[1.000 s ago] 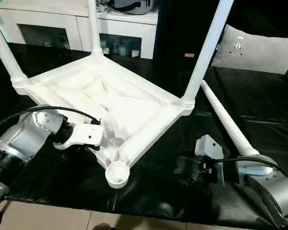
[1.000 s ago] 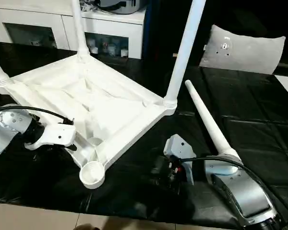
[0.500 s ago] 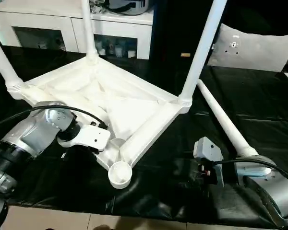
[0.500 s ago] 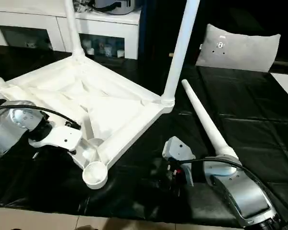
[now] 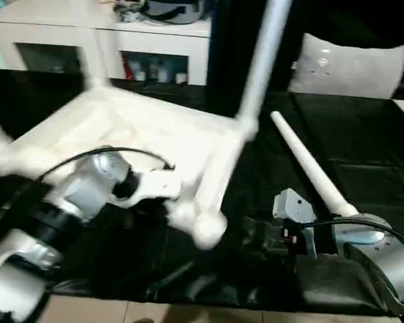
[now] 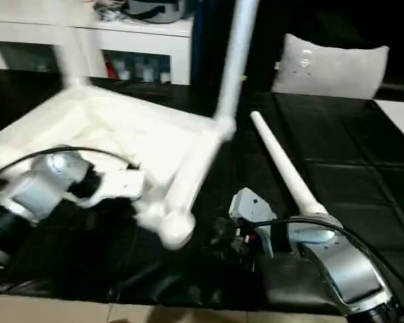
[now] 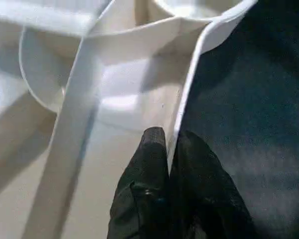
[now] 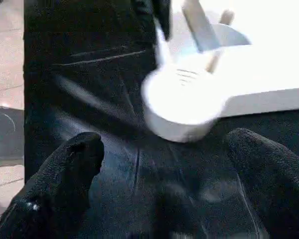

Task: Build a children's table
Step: Rotate table base

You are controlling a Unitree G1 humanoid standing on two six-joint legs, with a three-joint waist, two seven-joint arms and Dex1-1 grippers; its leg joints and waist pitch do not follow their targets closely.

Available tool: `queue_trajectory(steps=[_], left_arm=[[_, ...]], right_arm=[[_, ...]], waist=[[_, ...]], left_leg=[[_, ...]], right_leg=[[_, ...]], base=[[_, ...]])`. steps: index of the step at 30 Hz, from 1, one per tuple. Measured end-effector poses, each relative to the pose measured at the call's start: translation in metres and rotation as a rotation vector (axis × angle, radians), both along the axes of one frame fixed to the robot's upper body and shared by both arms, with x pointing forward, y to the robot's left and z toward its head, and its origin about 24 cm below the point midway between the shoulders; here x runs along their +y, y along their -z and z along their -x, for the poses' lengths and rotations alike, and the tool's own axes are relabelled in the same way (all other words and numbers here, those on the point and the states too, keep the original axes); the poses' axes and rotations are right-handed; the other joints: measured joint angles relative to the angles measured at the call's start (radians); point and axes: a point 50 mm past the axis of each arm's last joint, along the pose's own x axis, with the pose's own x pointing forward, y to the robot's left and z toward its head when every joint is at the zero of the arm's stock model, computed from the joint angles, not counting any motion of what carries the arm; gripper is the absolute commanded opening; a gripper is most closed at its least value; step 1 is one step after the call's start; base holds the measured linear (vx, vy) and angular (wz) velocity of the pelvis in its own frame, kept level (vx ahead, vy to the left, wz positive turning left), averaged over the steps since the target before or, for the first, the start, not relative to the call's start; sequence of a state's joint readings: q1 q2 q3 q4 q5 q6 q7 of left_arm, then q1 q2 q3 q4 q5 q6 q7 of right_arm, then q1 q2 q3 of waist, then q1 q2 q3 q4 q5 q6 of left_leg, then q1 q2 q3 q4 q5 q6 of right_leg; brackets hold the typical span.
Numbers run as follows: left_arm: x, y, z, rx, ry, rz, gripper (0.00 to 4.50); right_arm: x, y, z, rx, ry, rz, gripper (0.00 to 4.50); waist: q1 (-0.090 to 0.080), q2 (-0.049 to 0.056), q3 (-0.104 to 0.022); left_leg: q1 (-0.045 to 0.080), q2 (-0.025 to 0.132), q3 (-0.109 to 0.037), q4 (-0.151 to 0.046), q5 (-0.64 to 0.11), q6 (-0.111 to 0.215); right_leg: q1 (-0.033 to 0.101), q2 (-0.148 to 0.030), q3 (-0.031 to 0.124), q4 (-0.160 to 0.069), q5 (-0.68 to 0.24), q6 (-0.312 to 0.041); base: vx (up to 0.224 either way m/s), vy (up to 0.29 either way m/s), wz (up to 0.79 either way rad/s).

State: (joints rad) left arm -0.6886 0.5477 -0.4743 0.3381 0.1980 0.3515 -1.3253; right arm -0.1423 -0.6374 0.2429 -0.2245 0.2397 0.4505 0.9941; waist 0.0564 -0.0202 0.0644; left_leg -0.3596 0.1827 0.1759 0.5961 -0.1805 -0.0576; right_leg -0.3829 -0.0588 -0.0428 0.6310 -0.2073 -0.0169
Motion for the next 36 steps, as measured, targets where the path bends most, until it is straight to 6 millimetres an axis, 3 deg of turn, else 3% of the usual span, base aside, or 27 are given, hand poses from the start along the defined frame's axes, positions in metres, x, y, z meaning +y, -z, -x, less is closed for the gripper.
queue_trajectory(steps=[7,13,15,16,18,22,25,28,32,36], left_arm=[[-0.007,0.003,-0.007,-0.117,-0.083,0.086,0.01],[-0.011,0.009,0.002,-0.214,0.071,0.121,0.01],[-0.014,0.011,0.003,-0.234,0.101,0.131,0.01],[-0.015,0.012,0.003,-0.238,0.104,0.137,0.48],[-0.015,0.015,0.004,-0.229,0.075,0.181,0.6],[-0.031,0.006,0.006,-0.203,-0.057,0.466,1.04],[-0.036,-0.007,0.004,-0.221,-0.152,0.595,1.08],[-0.037,-0.014,0.001,-0.267,-0.29,0.673,1.48],[-0.021,-0.004,0.012,-0.31,-0.584,0.747,1.59],[-0.014,0.011,0.039,-0.317,-0.854,0.795,1.59]], right_arm=[[-0.001,0.001,-0.001,0.002,0.027,0.013,4.5],[-0.006,0.0,-0.006,-0.004,0.101,0.027,4.5],[-0.009,-0.002,-0.009,-0.024,0.142,0.017,4.5],[-0.009,-0.002,-0.01,-0.028,0.153,0.01,4.5],[-0.008,-0.005,-0.013,-0.038,0.204,-0.043,4.5],[-0.013,-0.008,-0.017,-0.042,0.359,-0.117,4.5],[-0.012,-0.012,-0.021,-0.072,0.442,-0.163,4.5],[-0.008,-0.016,-0.021,-0.118,0.495,-0.171,4.5],[0.004,-0.016,-0.018,-0.131,0.653,-0.228,4.5],[0.014,-0.015,-0.015,-0.145,0.78,-0.266,4.5]], waist=[[-0.003,0.0,0.0],[0.012,-0.002,0.0],[0.024,-0.002,0.0],[0.027,-0.002,0.0],[0.034,-0.004,0.0],[0.038,-0.01,0.001],[0.03,-0.012,0.001],[0.021,-0.012,0.001],[-0.001,-0.01,0.0],[-0.01,-0.015,0.003]], left_leg=[[-0.008,0.002,0.0,0.0,0.0,0.0],[-0.009,0.001,0.0,0.0,0.0,0.001],[-0.009,0.001,0.0,0.0,0.0,0.001],[-0.009,0.002,0.0,0.0,0.0,0.001],[-0.009,0.002,0.0,0.001,0.0,0.001],[-0.01,0.001,0.0,0.003,0.0,0.001],[-0.009,0.002,0.0,0.003,0.0,0.001],[-0.008,0.002,0.0,0.003,0.0,0.0],[-0.009,0.003,0.0,0.002,0.0,0.0],[-0.014,0.002,0.0,0.001,-0.001,0.001]], right_leg=[[-0.007,0.002,-0.002,-0.001,0.0,0.0],[-0.006,0.001,-0.002,-0.002,0.0,0.0],[-0.006,0.001,-0.002,-0.002,0.0,0.0],[-0.006,0.001,-0.002,-0.002,0.0,0.0],[-0.006,0.001,-0.002,-0.001,0.0,0.001],[-0.006,0.0,-0.002,-0.002,0.0,0.001],[-0.006,0.0,-0.002,0.0,0.0,0.001],[-0.006,0.001,-0.002,0.0,0.001,0.002],[-0.006,0.001,-0.002,-0.001,0.0,0.004],[-0.01,0.001,-0.002,-0.003,-0.001,0.005]], base=[[0.0,0.0,0.0],[0.0,0.0,0.0],[0.0,0.0,0.0],[0.0,0.0,0.0],[0.0,0.0,0.0],[0.0,0.0,0.0],[0.0,0.0,0.0],[0.0,0.0,0.0],[0.0,0.0,0.0],[0.0,0.0,0.0]])
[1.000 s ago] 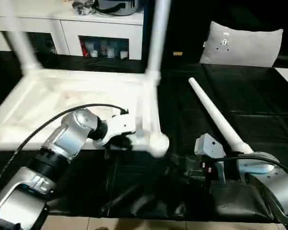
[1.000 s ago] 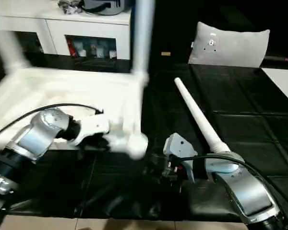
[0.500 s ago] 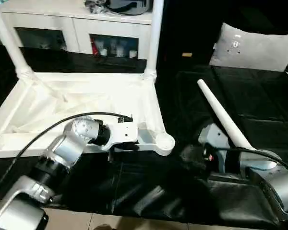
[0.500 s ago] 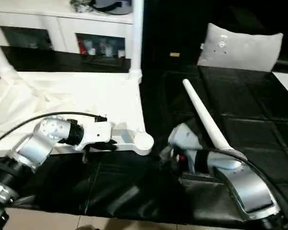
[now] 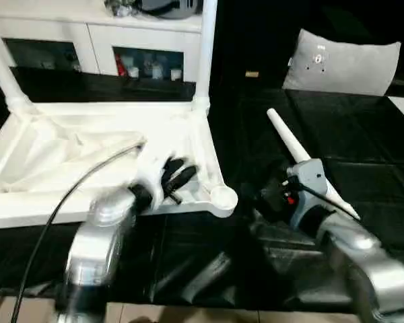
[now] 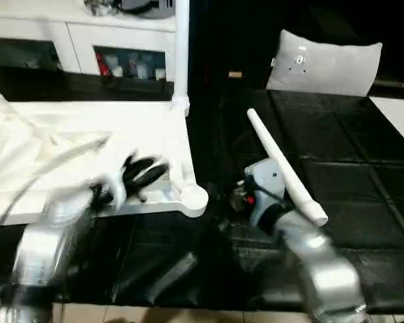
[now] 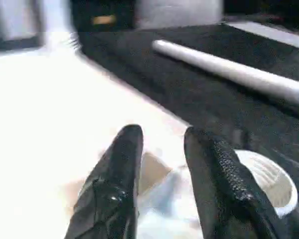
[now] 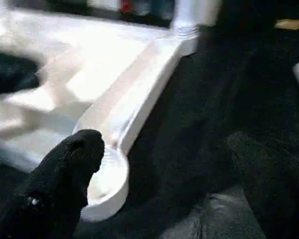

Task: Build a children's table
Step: Rotate table base

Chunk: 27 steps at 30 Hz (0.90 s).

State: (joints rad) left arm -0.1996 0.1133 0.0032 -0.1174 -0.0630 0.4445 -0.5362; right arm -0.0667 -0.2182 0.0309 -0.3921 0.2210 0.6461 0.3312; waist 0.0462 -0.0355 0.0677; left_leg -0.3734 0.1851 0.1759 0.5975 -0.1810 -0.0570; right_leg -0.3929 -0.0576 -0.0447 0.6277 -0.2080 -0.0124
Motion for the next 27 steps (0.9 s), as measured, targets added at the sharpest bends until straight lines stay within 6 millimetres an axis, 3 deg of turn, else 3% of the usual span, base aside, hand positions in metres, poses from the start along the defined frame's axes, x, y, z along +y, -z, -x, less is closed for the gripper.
queue_trajectory(steps=[6,9,12,22,27], left_arm=[[-0.005,-0.002,0.025,-0.012,-0.153,0.057,1.59],[-0.003,0.003,0.034,0.009,-0.21,0.056,1.59],[0.003,0.006,0.041,0.032,-0.273,0.023,1.59],[0.008,-0.004,0.043,0.009,-0.318,0.011,1.59],[0.006,-0.006,0.044,0.012,-0.309,0.006,1.59]], right_arm=[[0.008,-0.006,0.006,-0.043,0.048,-0.017,4.5],[0.011,-0.003,0.01,-0.038,0.039,-0.023,4.5],[0.013,0.001,0.015,-0.028,0.037,-0.014,4.5],[0.019,-0.005,0.013,-0.074,0.034,-0.065,4.5],[0.02,-0.006,0.012,-0.074,0.067,-0.083,4.5]], waist=[[-0.012,-0.013,0.007],[-0.028,-0.016,0.011],[-0.046,-0.017,0.013],[-0.043,-0.024,0.017],[-0.042,-0.017,0.021]], left_leg=[[-0.005,0.0,-0.002,0.0,0.0,0.0],[-0.011,0.01,-0.008,-0.001,0.0,-0.001],[-0.014,0.012,-0.007,-0.001,0.0,-0.002],[-0.016,0.007,-0.004,-0.004,0.0,-0.001],[-0.015,0.007,-0.004,-0.004,0.0,-0.001]], right_leg=[[-0.003,0.002,0.001,-0.004,-0.002,0.01],[0.0,0.015,-0.002,-0.02,0.005,0.01],[-0.003,0.017,-0.002,-0.022,0.008,0.01],[-0.009,0.013,0.005,-0.022,0.007,0.012],[-0.009,0.013,0.005,-0.022,0.008,0.012]], base=[[0.0,0.0,0.0],[0.0,0.0,0.0],[0.0,0.0,0.0],[0.0,0.0,0.0],[0.0,0.0,0.0]])
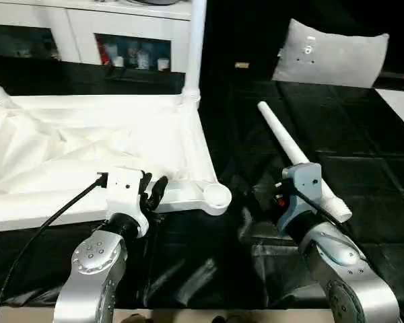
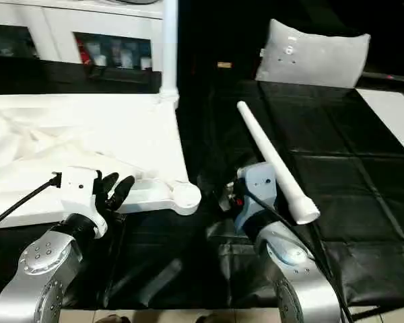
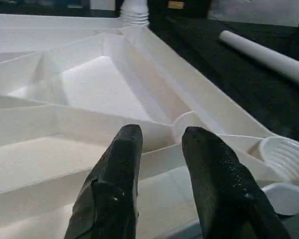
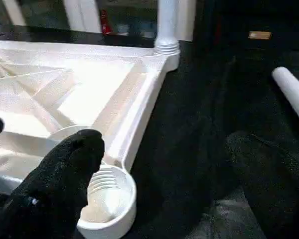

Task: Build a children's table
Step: Rotate table base

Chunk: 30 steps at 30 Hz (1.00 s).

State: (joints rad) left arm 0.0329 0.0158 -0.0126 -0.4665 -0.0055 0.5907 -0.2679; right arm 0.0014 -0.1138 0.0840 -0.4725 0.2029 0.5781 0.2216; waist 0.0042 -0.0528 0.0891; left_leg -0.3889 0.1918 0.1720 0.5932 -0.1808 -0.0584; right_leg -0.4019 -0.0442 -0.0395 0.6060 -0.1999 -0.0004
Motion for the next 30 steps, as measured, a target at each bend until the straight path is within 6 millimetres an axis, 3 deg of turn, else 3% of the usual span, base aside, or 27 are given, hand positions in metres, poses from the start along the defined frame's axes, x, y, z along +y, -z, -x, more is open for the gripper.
queue_trajectory(steps=[8,11,26,30], left_arm=[[-0.001,-0.001,-0.001,0.007,0.0,-0.004,1.59],[-0.002,-0.004,-0.004,-0.006,0.007,-0.012,1.59],[-0.007,-0.004,-0.004,-0.003,0.019,-0.007,1.59],[-0.005,-0.004,-0.004,-0.004,0.013,-0.013,1.59]], right_arm=[[-0.008,-0.004,-0.005,-0.017,0.092,-0.008,4.5],[-0.01,-0.009,-0.011,-0.023,0.117,0.021,4.5],[0.0,-0.001,-0.005,0.012,0.027,0.069,4.5],[0.004,0.0,-0.004,0.013,0.003,0.074,4.5]], waist=[[-0.001,0.0,0.0],[-0.001,0.007,0.004],[-0.001,0.003,0.006],[-0.01,0.006,0.007]], left_leg=[[0.001,0.0,0.0,-0.001,0.0,0.0],[0.001,0.0,0.001,-0.001,0.0,0.0],[0.002,0.0,0.001,-0.002,0.0,0.0],[0.003,0.005,-0.005,-0.004,0.002,-0.004]], right_leg=[[0.0,0.0,0.0,0.0,0.0,0.0],[0.0,0.0,0.001,0.0,0.002,0.001],[0.0,0.0,0.002,0.0,0.001,0.001],[0.004,0.006,-0.005,-0.003,0.003,-0.001]], base=[[0.0,0.0,0.0],[0.0,0.0,0.0],[0.0,0.0,0.0],[0.0,0.0,0.0]])
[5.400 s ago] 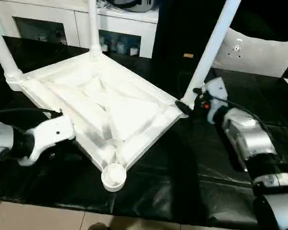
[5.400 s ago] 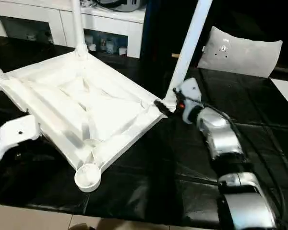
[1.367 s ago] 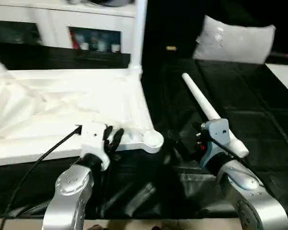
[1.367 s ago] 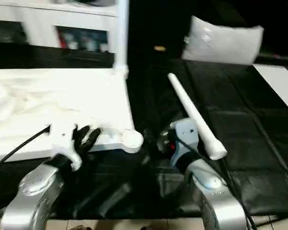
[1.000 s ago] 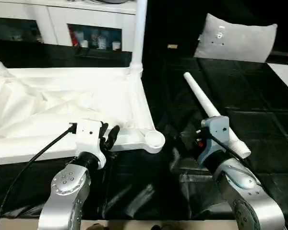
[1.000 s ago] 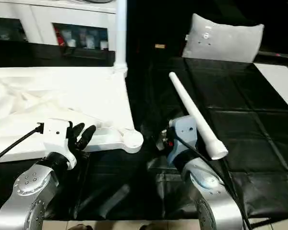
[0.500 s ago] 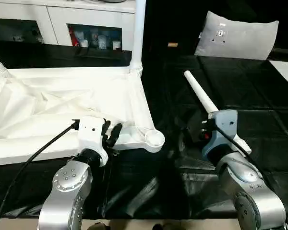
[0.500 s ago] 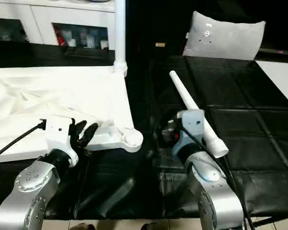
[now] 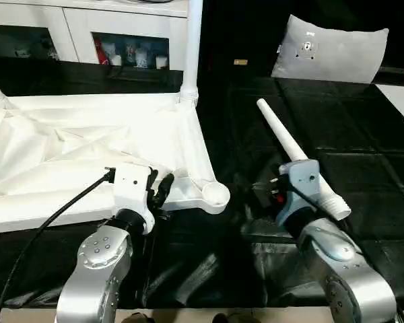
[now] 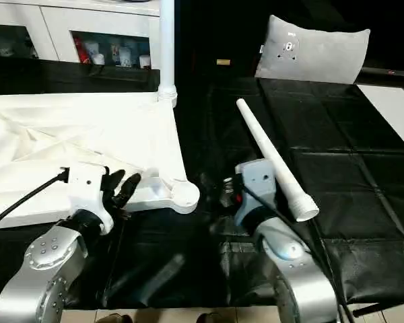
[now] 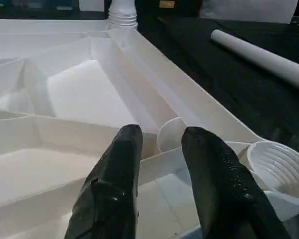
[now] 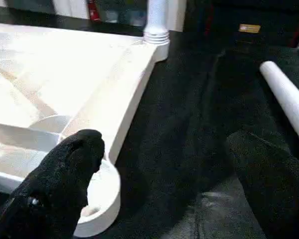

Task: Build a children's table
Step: Rotate table base

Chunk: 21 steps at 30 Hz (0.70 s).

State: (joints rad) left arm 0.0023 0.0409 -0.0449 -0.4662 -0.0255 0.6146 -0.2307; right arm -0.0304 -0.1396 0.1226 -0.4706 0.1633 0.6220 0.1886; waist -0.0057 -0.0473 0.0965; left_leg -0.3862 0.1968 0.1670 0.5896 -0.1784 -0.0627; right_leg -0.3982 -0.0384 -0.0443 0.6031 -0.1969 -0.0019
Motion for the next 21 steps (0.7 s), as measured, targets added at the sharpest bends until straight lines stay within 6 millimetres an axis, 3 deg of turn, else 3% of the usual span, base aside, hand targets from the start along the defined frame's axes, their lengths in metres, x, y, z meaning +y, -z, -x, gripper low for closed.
queue_trajectory(steps=[2,5,7,8,10,11,12,13,14,15,16,17,18,19,20,21], left_arm=[[0.001,-0.0001,-0.0001,0.0,0.0,-0.006,1.59],[0.0013,-0.0004,-0.0004,-0.002,-0.002,-0.008,1.59],[0.0011,-0.0005,-0.0004,-0.002,-0.003,-0.007,1.59],[0.001,-0.0004,-0.0005,-0.002,-0.003,-0.007,1.59],[-0.0018,-0.0004,-0.0002,-0.001,0.007,-0.002,1.59],[-0.0017,-0.0003,-0.0002,-0.001,0.008,-0.002,1.59],[-0.0011,-0.0003,-0.0003,-0.001,0.007,-0.004,1.59],[0.0013,-0.0004,-0.0004,-0.002,0.005,-0.018,1.59],[0.0055,-0.0005,-0.0007,-0.003,-0.01,-0.026,1.59],[0.0076,-0.0007,-0.001,-0.004,-0.021,-0.028,1.59],[0.0079,0.0001,-0.0005,0.0,-0.025,-0.027,1.59],[0.0067,0.0003,-0.0005,0.001,-0.022,-0.023,1.59],[0.0054,0.0001,-0.0004,0.001,-0.018,-0.02,1.59],[0.0018,0.001,0.0003,0.005,-0.003,-0.014,1.59],[-0.0003,0.0009,0.0006,0.005,0.008,-0.011,1.59],[-0.0005,0.0001,0.0005,0.001,0.01,-0.01,1.59]], right_arm=[[0.0007,-0.0001,0.0001,0.0,-0.007,0.001,4.5],[-0.0013,0.0003,0.0001,-0.001,-0.005,0.015,4.5],[-0.0029,0.0005,0.0001,-0.001,-0.005,0.025,4.5],[-0.0037,0.0011,0.0002,0.001,-0.003,0.029,4.5],[-0.0039,0.0013,0.0002,0.002,-0.005,0.033,4.5],[-0.0033,0.0014,0.0003,0.002,-0.008,0.031,4.5],[-0.0024,0.0014,0.0003,0.002,-0.01,0.027,4.5],[0.0003,0.0008,0.0001,0.0,-0.016,0.017,4.5],[0.0022,0.0008,0.0004,0.0,-0.022,0.013,4.5],[0.0026,0.0009,0.0005,0.0,-0.024,0.013,4.5],[0.0024,0.0008,0.0005,-0.001,-0.024,0.014,4.5],[0.0015,0.0005,0.0004,-0.003,-0.023,0.018,4.5],[-0.0006,0.001,0.0004,-0.002,-0.019,0.028,4.5],[-0.0034,0.0039,0.0017,0.01,-0.01,0.035,4.5],[-0.0051,0.0063,0.0031,0.02,-0.004,0.038,4.5],[-0.0056,0.0067,0.0035,0.022,-0.002,0.04,4.5]], waist=[[-0.01,0.004,0.003],[-0.023,0.005,0.003],[-0.023,0.002,0.004],[-0.021,0.0,0.006],[-0.018,0.004,0.006],[-0.019,0.008,0.006],[-0.023,0.014,0.006],[-0.023,0.014,0.007],[-0.025,0.003,0.007],[-0.02,-0.01,0.006],[-0.011,-0.021,0.006],[-0.006,-0.031,0.001],[0.011,-0.029,0.005],[0.017,-0.021,0.008],[0.02,-0.019,0.008],[0.02,-0.007,0.005]], left_leg=[[0.002,0.011,-0.004,-0.002,0.003,-0.004],[0.005,0.026,-0.013,-0.009,0.007,-0.011],[0.002,0.022,-0.008,-0.012,0.004,-0.005],[-0.004,0.02,-0.012,-0.001,-0.008,0.016],[-0.009,0.026,-0.031,0.004,-0.013,0.031],[-0.008,0.035,-0.038,0.002,-0.003,0.016],[-0.004,0.057,-0.051,-0.006,0.014,-0.012],[0.001,0.065,-0.054,-0.009,0.028,-0.042],[0.005,0.063,-0.052,-0.009,0.028,-0.048],[0.012,0.062,-0.051,-0.009,0.031,-0.053],[0.021,0.064,-0.049,-0.015,0.029,-0.058],[0.019,0.057,-0.042,-0.002,0.017,-0.041],[0.004,0.051,-0.038,0.051,-0.022,0.022],[-0.019,0.01,-0.037,0.15,-0.046,0.062],[-0.013,-0.032,-0.029,0.164,-0.055,0.078],[0.003,-0.07,-0.023,0.135,-0.063,0.095]], right_leg=[[0.008,0.007,-0.011,-0.009,0.007,-0.013],[0.009,0.019,-0.026,-0.005,0.005,-0.036],[0.008,0.026,-0.031,-0.008,0.007,-0.049],[0.008,0.029,-0.031,-0.01,0.005,-0.048],[0.009,0.04,-0.041,-0.014,0.007,-0.051],[0.013,0.044,-0.053,-0.021,0.009,-0.053],[0.018,0.049,-0.063,-0.024,0.01,-0.055],[0.016,0.042,-0.077,0.005,-0.007,-0.057],[0.011,0.03,-0.066,0.046,-0.032,-0.067],[0.01,0.02,-0.053,0.071,-0.054,-0.057],[0.007,0.02,-0.052,0.093,-0.067,-0.068],[0.006,0.028,-0.055,0.091,-0.069,-0.076],[0.005,0.028,-0.051,0.089,-0.068,-0.08],[0.008,0.028,-0.048,0.079,-0.062,-0.084],[0.012,0.028,-0.048,0.069,-0.056,-0.086],[0.016,0.042,-0.057,0.048,-0.043,-0.089]], base=[[0.0,0.0,0.0],[-0.006,-0.095,0.05],[-0.006,-0.104,0.01],[-0.01,-0.051,-0.03],[-0.022,-0.091,-0.05],[-0.026,-0.061,0.0],[-0.026,-0.063,-0.04],[-0.026,-0.063,-0.04],[-0.011,-0.098,-0.01],[-0.001,-0.148,0.04],[-0.001,-0.148,0.04],[-0.027,-0.181,0.04],[-0.045,-0.146,-0.07],[-0.045,-0.146,-0.07],[-0.044,-0.095,-0.06],[-0.044,-0.083,0.07]])
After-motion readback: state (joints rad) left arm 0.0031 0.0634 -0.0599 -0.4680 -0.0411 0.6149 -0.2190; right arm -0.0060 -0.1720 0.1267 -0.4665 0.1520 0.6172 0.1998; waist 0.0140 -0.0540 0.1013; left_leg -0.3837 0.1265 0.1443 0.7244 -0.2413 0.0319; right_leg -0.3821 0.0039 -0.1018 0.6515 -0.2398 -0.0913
